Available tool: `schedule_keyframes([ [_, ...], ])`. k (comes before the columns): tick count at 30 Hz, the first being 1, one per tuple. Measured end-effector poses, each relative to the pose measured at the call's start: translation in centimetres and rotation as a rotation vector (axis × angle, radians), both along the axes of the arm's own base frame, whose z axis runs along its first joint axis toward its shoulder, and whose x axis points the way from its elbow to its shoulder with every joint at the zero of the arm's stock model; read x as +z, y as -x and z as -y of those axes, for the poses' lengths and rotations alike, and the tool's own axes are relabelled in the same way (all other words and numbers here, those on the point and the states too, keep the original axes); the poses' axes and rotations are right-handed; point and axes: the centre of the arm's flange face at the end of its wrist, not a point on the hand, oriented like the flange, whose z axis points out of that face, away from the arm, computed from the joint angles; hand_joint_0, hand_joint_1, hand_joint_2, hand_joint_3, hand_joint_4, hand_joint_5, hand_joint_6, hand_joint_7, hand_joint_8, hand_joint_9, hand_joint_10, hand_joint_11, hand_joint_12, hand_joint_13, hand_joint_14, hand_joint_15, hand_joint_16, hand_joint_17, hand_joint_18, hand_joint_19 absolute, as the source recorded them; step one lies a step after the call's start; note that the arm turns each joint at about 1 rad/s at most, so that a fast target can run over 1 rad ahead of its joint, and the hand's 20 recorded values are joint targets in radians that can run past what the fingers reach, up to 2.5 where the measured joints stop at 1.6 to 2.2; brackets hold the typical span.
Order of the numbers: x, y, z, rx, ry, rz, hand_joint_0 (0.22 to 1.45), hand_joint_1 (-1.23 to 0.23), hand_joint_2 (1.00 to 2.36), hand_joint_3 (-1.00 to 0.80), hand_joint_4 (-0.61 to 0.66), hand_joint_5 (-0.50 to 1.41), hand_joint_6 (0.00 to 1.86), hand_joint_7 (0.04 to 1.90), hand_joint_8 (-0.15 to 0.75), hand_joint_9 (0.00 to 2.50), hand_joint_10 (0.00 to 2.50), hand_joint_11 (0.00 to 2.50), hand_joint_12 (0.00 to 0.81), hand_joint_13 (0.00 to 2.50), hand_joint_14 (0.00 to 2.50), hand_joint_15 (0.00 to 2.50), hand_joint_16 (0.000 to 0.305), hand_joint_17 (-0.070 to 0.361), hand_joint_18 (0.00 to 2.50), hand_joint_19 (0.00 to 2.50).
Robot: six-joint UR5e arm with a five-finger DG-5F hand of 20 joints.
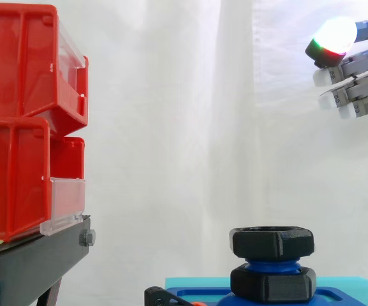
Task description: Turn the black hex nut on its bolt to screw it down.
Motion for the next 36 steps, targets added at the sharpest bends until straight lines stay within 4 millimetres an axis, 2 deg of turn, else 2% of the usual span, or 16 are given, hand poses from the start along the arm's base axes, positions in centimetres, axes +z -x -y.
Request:
schedule_keyframes([
  [8, 0.0, 0.0, 0.0, 0.0, 0.0, -0.001, 0.45, -0.4, 1.0, -0.5, 0.08, -0.24, 0.5, 0.66, 0.174, 0.33, 0.0, 0.0, 0.268, 0.22, 0.0, 0.0, 0.047, 0.105, 0.02, 0.1],
  [13, 0.0, 0.1, 0.0, -0.001, 0.0, -0.006, 0.46, -0.4, 1.0, -0.5, 0.09, -0.23, 0.5, 0.66, 0.181, 0.4, 0.0, 0.0, 0.245, 0.26, 0.0, 0.0, 0.043, 0.098, 0.03, 0.07],
  [18, -0.2, 0.0, -0.3, 0.005, -0.001, -0.014, 0.46, -0.39, 1.0, -0.5, 0.07, -0.24, 0.5, 0.66, 0.167, 0.33, 0.0, 0.0, 0.256, 0.19, 0.0, 0.0, 0.046, 0.104, 0.0, 0.05],
  [26, 0.1, -0.9, -0.8, -0.024, 0.002, 0.036, 0.45, -0.38, 1.0, -0.5, 0.04, -0.25, 0.5, 0.65, 0.142, 0.28, 0.0, 0.0, 0.247, 0.13, 0.0, 0.0, 0.049, 0.111, 0.0, 0.01],
  [32, 0.4, -1.7, -1.5, -0.054, 0.002, 0.08, 0.46, -0.42, 1.0, -0.5, 0.08, -0.23, 0.5, 0.66, 0.15, 0.31, 0.0, 0.0, 0.25, 0.12, 0.0, 0.0, 0.049, 0.11, 0.0, 0.0],
  [36, -0.9, -2.7, -2.2, -0.051, 0.0, 0.069, 0.44, -0.48, 1.0, -0.5, 0.07, -0.23, 0.5, 0.65, 0.151, 0.28, 0.0, 0.0, 0.255, 0.12, 0.0, 0.0, 0.05, 0.113, 0.0, 0.0],
])
